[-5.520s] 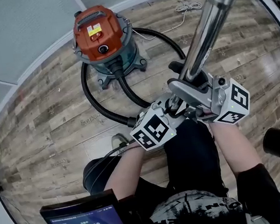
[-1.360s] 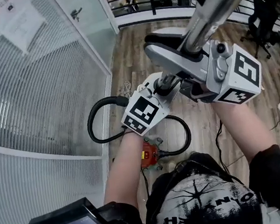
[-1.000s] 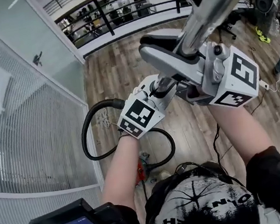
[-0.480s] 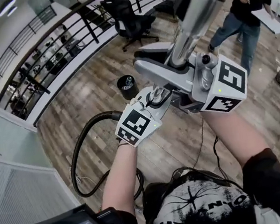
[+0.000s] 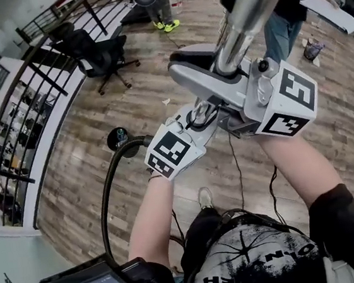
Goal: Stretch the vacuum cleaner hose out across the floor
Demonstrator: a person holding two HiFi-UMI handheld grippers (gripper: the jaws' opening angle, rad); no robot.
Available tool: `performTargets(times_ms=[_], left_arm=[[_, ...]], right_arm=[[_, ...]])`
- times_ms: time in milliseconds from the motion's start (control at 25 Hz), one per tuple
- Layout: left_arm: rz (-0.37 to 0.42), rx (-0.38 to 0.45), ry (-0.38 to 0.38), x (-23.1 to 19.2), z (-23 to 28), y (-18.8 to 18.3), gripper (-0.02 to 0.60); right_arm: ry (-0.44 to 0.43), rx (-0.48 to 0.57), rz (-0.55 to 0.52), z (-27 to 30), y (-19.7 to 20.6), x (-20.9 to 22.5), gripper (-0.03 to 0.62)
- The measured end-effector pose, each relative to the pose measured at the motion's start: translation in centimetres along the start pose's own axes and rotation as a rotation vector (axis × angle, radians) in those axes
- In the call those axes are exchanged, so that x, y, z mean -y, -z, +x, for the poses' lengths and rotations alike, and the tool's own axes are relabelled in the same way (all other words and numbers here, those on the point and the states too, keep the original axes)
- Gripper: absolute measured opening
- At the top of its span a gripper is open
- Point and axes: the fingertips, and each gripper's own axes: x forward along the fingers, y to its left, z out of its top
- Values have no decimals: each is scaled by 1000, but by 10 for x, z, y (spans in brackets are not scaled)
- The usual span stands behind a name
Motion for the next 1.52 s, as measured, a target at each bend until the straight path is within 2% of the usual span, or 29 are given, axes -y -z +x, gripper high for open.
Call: performTargets(times_ms=[200, 360, 440, 520, 640, 880, 1040, 1200, 1520], left_arm=[[-29, 30, 126, -57, 33, 18, 44], [-57, 36, 216, -140, 26, 30, 44], [-94, 39, 262, -171, 20, 25, 44], [-133, 53, 301, -177, 26, 12, 44], [-173, 54, 345, -163, 51, 9, 44], [-193, 22, 375, -164, 152, 78, 44], [-206, 1, 398, -186, 223, 104, 44], [-207, -51, 420, -220, 294, 113, 43], [-245, -115, 470, -264, 382, 120, 44]], right_arm=[[109, -42, -9, 16, 26, 82, 63], [192, -69, -6, 74, 45, 160, 63], [237, -96, 18, 100, 46, 192, 63], [271, -130, 41, 106, 40, 211, 63], [306, -156, 71, 80, 39, 226, 64], [330, -149, 102, -10, 98, 294, 64], [348, -143, 120, -59, 119, 359, 64], [378, -117, 128, -103, 119, 434, 64], [427, -78, 205, -159, 120, 541, 64]])
